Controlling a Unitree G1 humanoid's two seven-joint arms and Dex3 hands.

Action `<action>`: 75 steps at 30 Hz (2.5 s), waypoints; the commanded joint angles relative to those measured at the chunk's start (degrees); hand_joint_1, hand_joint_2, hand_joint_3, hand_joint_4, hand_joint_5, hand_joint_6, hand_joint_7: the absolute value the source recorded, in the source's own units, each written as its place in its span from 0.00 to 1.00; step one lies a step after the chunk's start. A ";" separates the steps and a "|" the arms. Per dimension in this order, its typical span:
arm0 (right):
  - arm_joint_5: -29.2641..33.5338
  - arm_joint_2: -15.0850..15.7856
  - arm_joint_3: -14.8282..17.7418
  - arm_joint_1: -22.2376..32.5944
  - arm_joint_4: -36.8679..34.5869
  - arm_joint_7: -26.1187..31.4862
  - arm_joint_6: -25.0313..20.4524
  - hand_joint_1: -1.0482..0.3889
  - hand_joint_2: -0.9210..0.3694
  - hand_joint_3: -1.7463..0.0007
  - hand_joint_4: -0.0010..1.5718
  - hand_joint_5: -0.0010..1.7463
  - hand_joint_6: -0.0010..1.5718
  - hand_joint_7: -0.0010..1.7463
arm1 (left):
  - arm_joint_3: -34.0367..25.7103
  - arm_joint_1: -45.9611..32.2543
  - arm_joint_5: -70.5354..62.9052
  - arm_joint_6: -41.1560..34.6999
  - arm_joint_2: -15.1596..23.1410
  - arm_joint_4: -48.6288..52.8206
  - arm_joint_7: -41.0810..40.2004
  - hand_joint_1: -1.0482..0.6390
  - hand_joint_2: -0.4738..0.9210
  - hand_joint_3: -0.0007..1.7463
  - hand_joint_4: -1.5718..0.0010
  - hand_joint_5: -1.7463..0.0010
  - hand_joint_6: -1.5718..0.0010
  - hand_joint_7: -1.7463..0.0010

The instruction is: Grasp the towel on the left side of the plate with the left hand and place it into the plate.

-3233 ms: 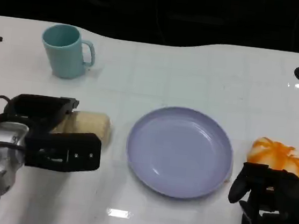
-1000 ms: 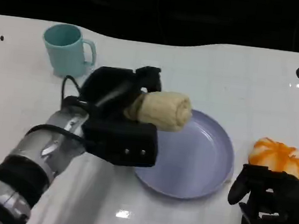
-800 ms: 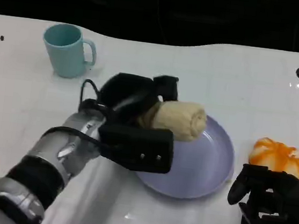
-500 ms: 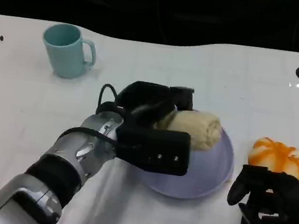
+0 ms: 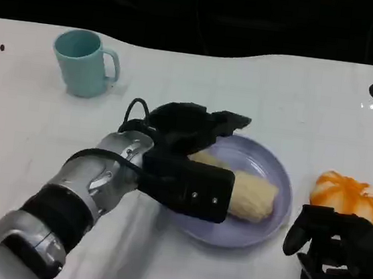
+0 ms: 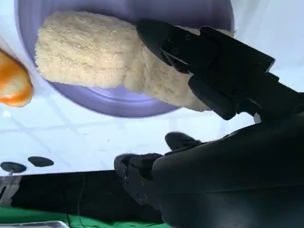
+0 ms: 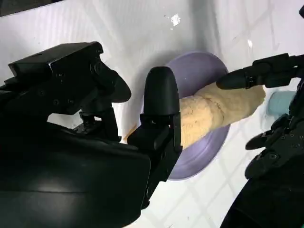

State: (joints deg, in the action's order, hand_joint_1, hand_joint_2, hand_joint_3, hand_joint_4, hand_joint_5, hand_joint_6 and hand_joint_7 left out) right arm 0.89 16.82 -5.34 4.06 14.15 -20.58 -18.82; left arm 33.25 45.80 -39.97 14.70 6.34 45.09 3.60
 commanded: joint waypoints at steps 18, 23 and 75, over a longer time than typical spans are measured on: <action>-0.36 1.33 0.90 1.76 1.87 -0.28 -0.17 0.80 0.14 0.48 0.39 0.96 0.40 0.84 | -15.72 -12.86 23.14 0.36 6.67 -16.38 14.17 0.29 1.00 0.11 0.67 0.73 0.78 0.95; -0.17 1.41 0.73 1.60 2.45 -0.28 -0.80 0.80 0.15 0.48 0.40 0.96 0.41 0.85 | -20.75 -17.10 32.08 1.76 7.56 -18.30 19.17 0.35 1.00 0.13 0.57 0.63 0.66 0.93; -0.48 1.92 1.14 0.46 0.98 -0.82 -0.48 0.80 0.17 0.45 0.42 0.95 0.41 0.84 | -32.88 -45.97 51.55 -42.70 7.10 -52.74 17.55 0.56 0.84 0.53 0.55 0.00 0.60 0.08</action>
State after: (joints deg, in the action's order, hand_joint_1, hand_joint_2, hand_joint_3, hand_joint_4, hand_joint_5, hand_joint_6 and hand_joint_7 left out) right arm 0.54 18.05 -4.95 4.70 15.64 -21.55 -19.93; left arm 0.65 -0.73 11.82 -28.88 12.69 -8.76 20.92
